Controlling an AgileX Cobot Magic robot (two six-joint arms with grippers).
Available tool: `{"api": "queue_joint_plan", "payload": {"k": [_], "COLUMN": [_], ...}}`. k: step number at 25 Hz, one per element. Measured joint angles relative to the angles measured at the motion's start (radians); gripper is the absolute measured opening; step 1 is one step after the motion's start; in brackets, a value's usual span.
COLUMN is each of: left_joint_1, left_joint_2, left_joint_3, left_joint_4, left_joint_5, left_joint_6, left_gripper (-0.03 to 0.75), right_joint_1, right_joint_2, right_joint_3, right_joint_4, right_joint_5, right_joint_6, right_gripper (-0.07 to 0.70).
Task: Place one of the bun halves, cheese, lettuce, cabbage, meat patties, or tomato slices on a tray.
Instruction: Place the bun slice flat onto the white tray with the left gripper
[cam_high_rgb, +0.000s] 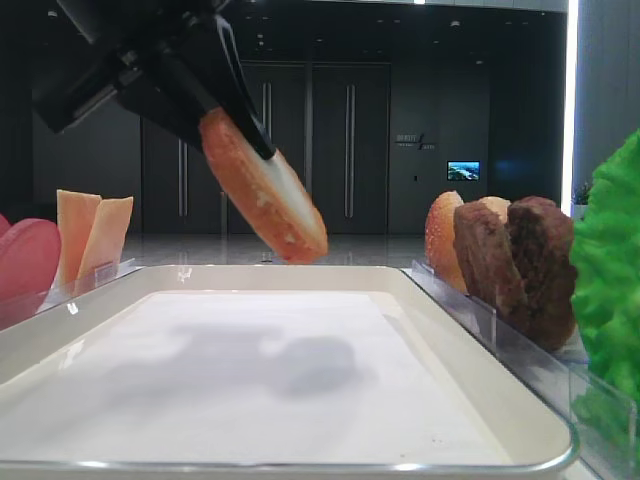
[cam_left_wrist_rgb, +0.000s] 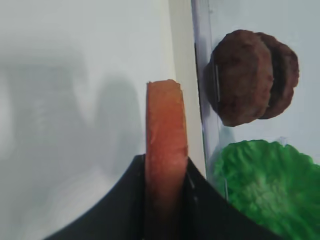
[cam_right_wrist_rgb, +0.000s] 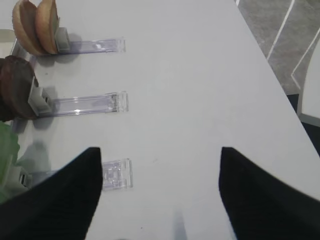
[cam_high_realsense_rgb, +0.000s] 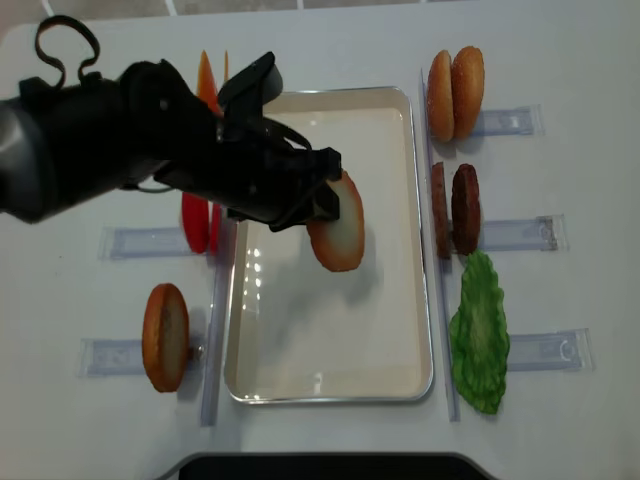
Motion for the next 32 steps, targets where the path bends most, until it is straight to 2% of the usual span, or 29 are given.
{"api": "queue_joint_plan", "payload": {"k": [6, 9, 19, 32], "left_joint_1": [0.118, 0.141, 0.141, 0.141], "left_joint_2": [0.044, 0.063, 0.168, 0.184], "left_joint_3": [0.041, 0.052, 0.052, 0.052], "left_joint_4": [-0.323, -0.409, -0.445, -0.445], "left_joint_5": [0.039, 0.057, 0.062, 0.041], "left_joint_6": [0.379, 0.482, 0.541, 0.56], "left_gripper": [0.123, 0.123, 0.12, 0.12], "right_joint_1": [0.0, 0.0, 0.0, 0.0], "right_joint_2": [0.0, 0.0, 0.0, 0.0], "right_joint_3": [0.0, 0.0, 0.0, 0.0], "right_joint_4": [0.0, 0.0, 0.0, 0.0], "right_joint_5": [0.0, 0.0, 0.0, 0.0], "right_joint_6": [0.0, 0.0, 0.0, 0.0], "right_gripper": [0.472, 0.472, 0.472, 0.472]}}
